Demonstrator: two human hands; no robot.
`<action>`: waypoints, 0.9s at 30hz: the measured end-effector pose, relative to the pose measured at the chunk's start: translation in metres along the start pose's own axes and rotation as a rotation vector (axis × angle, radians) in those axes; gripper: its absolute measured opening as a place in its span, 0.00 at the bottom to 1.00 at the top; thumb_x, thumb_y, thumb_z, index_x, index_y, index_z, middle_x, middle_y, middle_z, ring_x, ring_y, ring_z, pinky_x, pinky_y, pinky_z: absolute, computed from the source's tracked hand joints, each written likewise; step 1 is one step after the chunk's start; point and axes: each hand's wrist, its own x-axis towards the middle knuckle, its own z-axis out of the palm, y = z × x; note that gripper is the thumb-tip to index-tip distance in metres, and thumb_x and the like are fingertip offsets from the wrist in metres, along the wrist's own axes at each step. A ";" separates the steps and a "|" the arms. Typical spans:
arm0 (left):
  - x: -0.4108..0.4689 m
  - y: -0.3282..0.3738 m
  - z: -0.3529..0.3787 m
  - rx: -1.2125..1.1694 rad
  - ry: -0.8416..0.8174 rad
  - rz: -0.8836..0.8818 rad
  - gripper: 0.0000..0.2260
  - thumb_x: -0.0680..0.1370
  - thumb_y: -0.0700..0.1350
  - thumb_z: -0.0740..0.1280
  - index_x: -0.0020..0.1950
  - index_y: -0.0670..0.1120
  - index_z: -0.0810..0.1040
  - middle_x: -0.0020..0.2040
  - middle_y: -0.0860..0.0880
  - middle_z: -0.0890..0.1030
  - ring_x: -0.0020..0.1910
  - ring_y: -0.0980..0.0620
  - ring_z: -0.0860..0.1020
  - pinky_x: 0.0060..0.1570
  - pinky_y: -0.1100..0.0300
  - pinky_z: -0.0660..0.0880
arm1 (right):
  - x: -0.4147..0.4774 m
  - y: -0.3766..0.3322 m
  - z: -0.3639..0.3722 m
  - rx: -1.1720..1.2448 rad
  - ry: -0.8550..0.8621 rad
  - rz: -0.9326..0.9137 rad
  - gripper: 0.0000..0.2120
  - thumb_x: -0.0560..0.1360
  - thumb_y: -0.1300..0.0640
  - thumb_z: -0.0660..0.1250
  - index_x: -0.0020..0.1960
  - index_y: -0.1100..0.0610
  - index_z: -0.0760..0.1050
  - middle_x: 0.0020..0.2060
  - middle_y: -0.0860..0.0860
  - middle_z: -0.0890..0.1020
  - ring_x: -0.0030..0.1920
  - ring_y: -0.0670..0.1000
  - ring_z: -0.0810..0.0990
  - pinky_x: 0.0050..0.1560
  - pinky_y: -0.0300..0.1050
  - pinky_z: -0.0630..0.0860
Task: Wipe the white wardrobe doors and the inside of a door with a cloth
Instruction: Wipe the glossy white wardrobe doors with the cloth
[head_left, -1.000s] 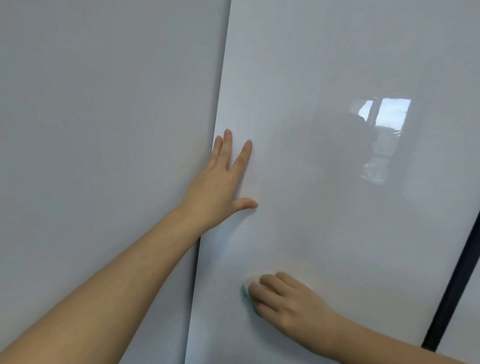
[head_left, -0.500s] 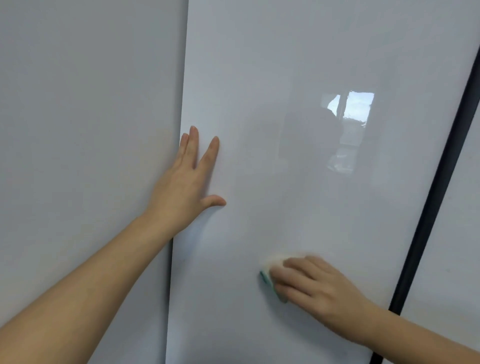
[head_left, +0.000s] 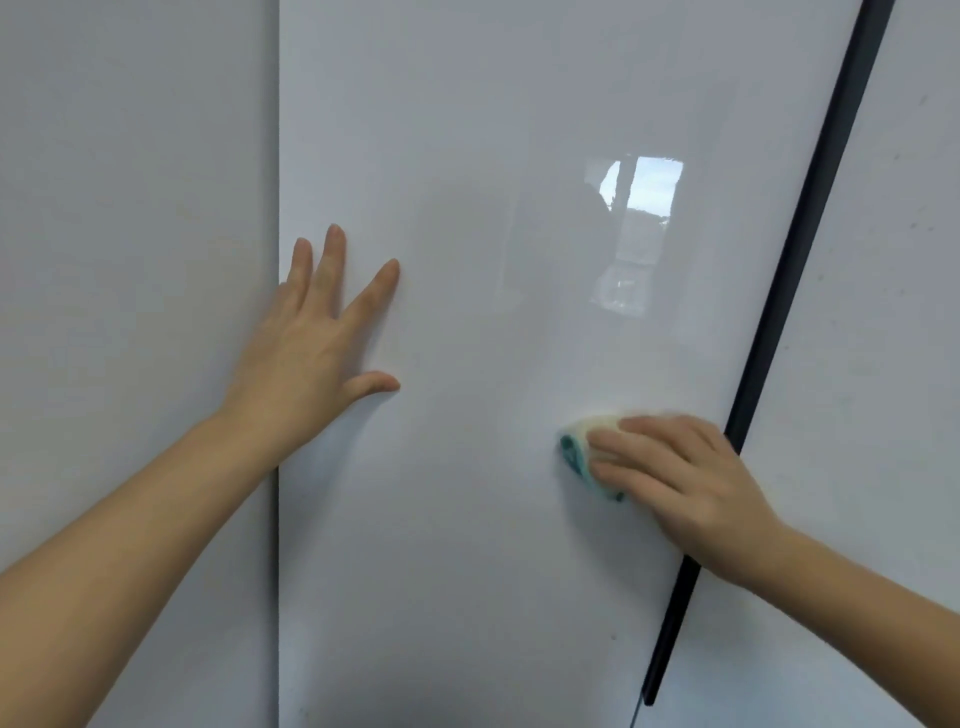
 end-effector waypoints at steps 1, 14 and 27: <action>-0.001 0.000 0.000 -0.009 -0.002 -0.001 0.47 0.69 0.60 0.74 0.80 0.56 0.50 0.80 0.41 0.43 0.78 0.35 0.46 0.70 0.38 0.63 | 0.006 0.012 -0.006 -0.032 0.052 0.073 0.07 0.78 0.65 0.67 0.55 0.60 0.79 0.58 0.55 0.82 0.55 0.60 0.80 0.53 0.54 0.74; -0.004 0.005 0.000 -0.047 0.010 -0.014 0.45 0.70 0.59 0.72 0.80 0.57 0.50 0.81 0.43 0.44 0.79 0.39 0.46 0.61 0.38 0.71 | -0.014 -0.012 0.004 0.065 0.037 0.070 0.05 0.76 0.65 0.69 0.51 0.62 0.82 0.57 0.56 0.82 0.53 0.62 0.80 0.52 0.54 0.75; 0.002 -0.001 -0.008 0.025 0.036 0.011 0.44 0.67 0.56 0.77 0.78 0.56 0.59 0.78 0.38 0.56 0.75 0.33 0.57 0.67 0.37 0.66 | -0.005 -0.071 0.051 0.163 -0.014 -0.011 0.07 0.77 0.66 0.68 0.52 0.60 0.83 0.57 0.53 0.82 0.53 0.57 0.79 0.49 0.50 0.75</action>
